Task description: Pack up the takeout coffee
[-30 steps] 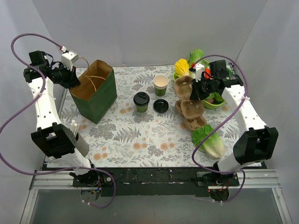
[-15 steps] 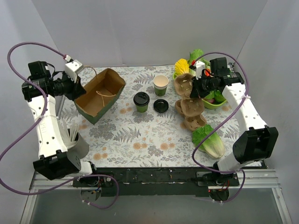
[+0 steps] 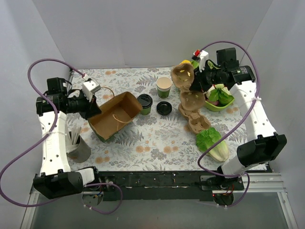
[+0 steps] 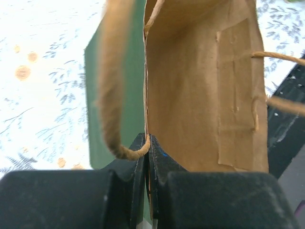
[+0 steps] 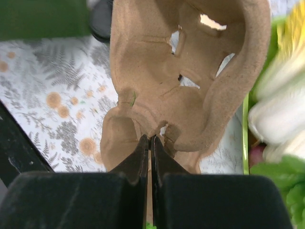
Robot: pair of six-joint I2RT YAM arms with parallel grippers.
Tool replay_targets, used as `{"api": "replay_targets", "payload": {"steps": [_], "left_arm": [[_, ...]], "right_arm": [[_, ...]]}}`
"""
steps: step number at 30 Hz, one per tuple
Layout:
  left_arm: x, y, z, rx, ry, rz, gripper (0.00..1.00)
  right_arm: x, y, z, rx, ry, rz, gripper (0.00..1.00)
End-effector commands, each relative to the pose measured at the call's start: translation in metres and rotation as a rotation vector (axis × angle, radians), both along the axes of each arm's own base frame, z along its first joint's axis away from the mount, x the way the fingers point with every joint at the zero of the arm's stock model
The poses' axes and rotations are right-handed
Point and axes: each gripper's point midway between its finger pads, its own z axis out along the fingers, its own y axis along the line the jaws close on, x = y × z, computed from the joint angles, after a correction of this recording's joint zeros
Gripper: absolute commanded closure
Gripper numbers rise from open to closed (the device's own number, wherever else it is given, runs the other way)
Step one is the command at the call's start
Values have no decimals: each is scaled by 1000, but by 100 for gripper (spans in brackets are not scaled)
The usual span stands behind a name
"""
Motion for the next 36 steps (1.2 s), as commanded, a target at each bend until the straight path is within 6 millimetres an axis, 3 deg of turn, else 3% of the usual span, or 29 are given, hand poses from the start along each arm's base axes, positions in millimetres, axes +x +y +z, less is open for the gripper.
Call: {"api": "replay_targets", "payload": {"steps": [1, 3, 8, 11, 16, 23, 26, 27, 28, 30, 32, 36], "left_arm": [[-29, -30, -10, -57, 55, -93, 100], [-34, -35, -15, -59, 49, -96, 100], [-40, -48, -7, -91, 27, -107, 100], [-42, -50, -3, -82, 28, -113, 100], [-40, -48, 5, -54, -16, -107, 100], [-35, -48, 8, -36, -39, -114, 98], [-30, -47, 5, -35, -38, -100, 90], [-27, -46, 5, -33, -49, -91, 88], [-23, -44, 4, -26, -51, -78, 88], [-12, -42, 1, -19, -69, -58, 89], [-6, -41, 1, -33, -55, -21, 99], [7, -44, -1, -69, -26, -5, 100]], "right_arm": [[-28, 45, 68, 82, -154, 233, 99], [-49, 67, 89, 84, -210, 355, 99], [-99, 112, 96, 81, -231, 581, 99], [-124, 124, 100, 99, -249, 669, 99], [-144, 125, 96, 88, -259, 737, 99], [-171, 114, 73, 43, -200, 823, 99], [-181, 105, 57, 16, -164, 845, 99], [-184, 101, 37, -10, -112, 850, 99], [-189, 95, 33, -20, -118, 856, 99], [-197, 84, 9, -63, -94, 884, 99], [-200, 75, -11, -110, -81, 902, 99], [-211, 57, -64, -193, -20, 994, 99]]}}
